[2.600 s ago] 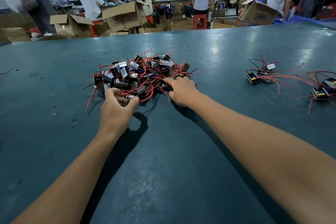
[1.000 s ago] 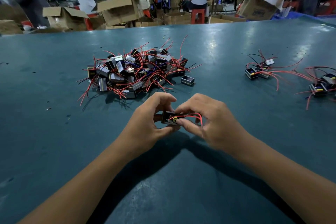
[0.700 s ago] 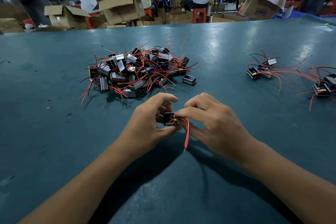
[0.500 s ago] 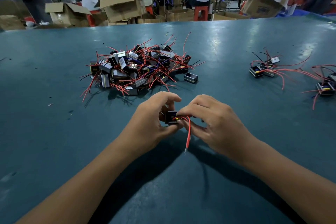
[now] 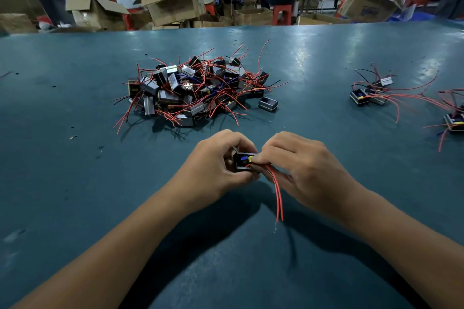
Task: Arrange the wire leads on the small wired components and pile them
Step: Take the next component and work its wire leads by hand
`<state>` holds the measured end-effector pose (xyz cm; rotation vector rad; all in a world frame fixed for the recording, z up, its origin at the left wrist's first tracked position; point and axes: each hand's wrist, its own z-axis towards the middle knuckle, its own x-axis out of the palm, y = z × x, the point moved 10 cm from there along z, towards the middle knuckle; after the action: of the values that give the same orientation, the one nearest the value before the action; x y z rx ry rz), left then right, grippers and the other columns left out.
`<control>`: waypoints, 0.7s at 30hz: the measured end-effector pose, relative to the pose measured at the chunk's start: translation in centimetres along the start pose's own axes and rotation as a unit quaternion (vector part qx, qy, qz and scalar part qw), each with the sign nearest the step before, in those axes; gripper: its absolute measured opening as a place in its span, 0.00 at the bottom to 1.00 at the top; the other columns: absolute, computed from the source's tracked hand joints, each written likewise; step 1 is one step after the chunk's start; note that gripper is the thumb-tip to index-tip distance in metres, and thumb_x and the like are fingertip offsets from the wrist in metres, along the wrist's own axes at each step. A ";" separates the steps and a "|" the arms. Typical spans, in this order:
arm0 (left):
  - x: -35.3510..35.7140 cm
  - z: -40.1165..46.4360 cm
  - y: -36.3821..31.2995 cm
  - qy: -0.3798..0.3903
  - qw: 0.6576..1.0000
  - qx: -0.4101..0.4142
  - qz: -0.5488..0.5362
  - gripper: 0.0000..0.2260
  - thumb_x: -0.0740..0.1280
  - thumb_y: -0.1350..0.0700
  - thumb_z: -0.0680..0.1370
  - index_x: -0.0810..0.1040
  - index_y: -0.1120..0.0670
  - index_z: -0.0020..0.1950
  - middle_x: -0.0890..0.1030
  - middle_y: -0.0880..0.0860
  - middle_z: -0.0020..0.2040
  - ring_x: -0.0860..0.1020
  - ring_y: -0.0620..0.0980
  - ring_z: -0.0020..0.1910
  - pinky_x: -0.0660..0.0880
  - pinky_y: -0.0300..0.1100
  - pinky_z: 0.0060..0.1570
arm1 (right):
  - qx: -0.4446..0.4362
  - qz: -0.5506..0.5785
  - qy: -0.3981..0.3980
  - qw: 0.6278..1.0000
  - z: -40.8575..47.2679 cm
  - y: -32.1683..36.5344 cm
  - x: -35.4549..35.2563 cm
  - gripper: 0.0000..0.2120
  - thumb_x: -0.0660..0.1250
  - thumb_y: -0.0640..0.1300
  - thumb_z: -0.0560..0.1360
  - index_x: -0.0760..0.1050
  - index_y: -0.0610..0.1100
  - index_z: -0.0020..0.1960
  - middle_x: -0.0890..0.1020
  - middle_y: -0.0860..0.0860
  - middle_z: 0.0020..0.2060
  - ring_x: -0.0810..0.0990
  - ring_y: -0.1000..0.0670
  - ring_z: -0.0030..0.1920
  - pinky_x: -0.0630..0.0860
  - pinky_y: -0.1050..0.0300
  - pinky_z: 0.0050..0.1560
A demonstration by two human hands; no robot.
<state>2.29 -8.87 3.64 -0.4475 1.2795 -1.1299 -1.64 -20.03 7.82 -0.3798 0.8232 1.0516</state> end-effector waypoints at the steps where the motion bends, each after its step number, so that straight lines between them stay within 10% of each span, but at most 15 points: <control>1: 0.0 0.0 0.0 0.001 1.000 -0.001 0.002 0.13 0.80 0.59 0.70 0.81 0.49 0.49 0.80 0.47 0.47 0.82 0.49 0.44 0.80 0.53 0.47 | -0.001 -0.001 0.003 1.000 0.0 0.0 0.1 0.05 0.69 0.38 0.76 0.82 0.37 0.49 0.80 0.45 0.41 0.79 0.44 0.40 0.77 0.53 0.41; 21: -0.3 -0.1 0.0 -0.006 0.999 0.023 0.039 0.13 0.80 0.58 0.68 0.81 0.48 0.49 0.80 0.47 0.46 0.81 0.50 0.44 0.79 0.55 0.46 | 0.011 0.047 0.079 0.996 0.0 -0.8 1.6 0.07 0.72 0.37 0.74 0.83 0.38 0.52 0.81 0.44 0.42 0.80 0.43 0.41 0.78 0.52 0.43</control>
<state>2.25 -8.58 3.74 -0.3662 1.2466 -1.0874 -0.53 -19.38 6.54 -0.4121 1.0025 1.1092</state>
